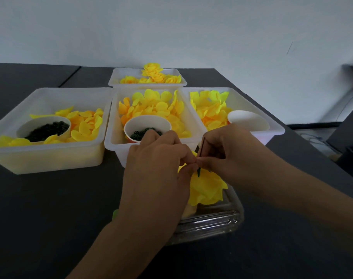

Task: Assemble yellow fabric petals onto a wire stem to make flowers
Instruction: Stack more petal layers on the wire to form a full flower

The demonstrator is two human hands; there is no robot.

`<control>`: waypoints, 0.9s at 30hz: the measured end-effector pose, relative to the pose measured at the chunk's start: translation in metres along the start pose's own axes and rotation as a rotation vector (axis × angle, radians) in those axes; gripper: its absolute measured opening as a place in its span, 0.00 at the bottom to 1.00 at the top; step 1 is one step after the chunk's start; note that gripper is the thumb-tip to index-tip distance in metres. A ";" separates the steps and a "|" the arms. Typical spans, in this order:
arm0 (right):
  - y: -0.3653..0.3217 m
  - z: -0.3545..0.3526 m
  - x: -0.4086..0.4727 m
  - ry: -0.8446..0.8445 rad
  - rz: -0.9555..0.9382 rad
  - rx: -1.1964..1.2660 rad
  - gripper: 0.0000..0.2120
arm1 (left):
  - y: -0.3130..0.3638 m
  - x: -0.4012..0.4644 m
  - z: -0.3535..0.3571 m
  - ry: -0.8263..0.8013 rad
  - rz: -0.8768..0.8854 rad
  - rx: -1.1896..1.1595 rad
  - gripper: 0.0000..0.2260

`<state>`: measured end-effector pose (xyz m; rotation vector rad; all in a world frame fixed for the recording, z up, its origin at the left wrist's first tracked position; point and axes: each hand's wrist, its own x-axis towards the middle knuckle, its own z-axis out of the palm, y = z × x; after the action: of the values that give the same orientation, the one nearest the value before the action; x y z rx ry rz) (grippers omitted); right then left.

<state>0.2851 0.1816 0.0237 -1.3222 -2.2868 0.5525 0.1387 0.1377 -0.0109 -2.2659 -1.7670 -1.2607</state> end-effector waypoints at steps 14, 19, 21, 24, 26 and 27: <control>0.002 0.031 -0.032 0.303 0.008 0.134 0.09 | 0.011 0.008 -0.017 -0.113 -0.041 0.220 0.06; 0.002 0.046 -0.037 0.518 0.011 0.075 0.07 | 0.016 0.012 -0.015 -0.129 -0.083 0.228 0.05; -0.002 0.049 -0.036 0.538 0.025 0.048 0.09 | 0.015 0.011 -0.016 -0.173 -0.079 0.202 0.05; -0.006 0.051 -0.036 0.543 0.029 0.022 0.11 | 0.015 0.016 -0.017 -0.235 -0.061 0.206 0.05; -0.006 0.050 -0.038 0.520 0.026 -0.047 0.08 | 0.020 0.020 -0.015 -0.271 -0.035 0.326 0.03; -0.005 0.050 -0.039 0.511 0.032 -0.093 0.07 | 0.023 0.022 -0.014 -0.288 -0.023 0.369 0.04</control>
<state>0.2705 0.1391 -0.0216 -1.3576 -1.8882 0.0959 0.1504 0.1402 0.0220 -2.2951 -1.9183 -0.5636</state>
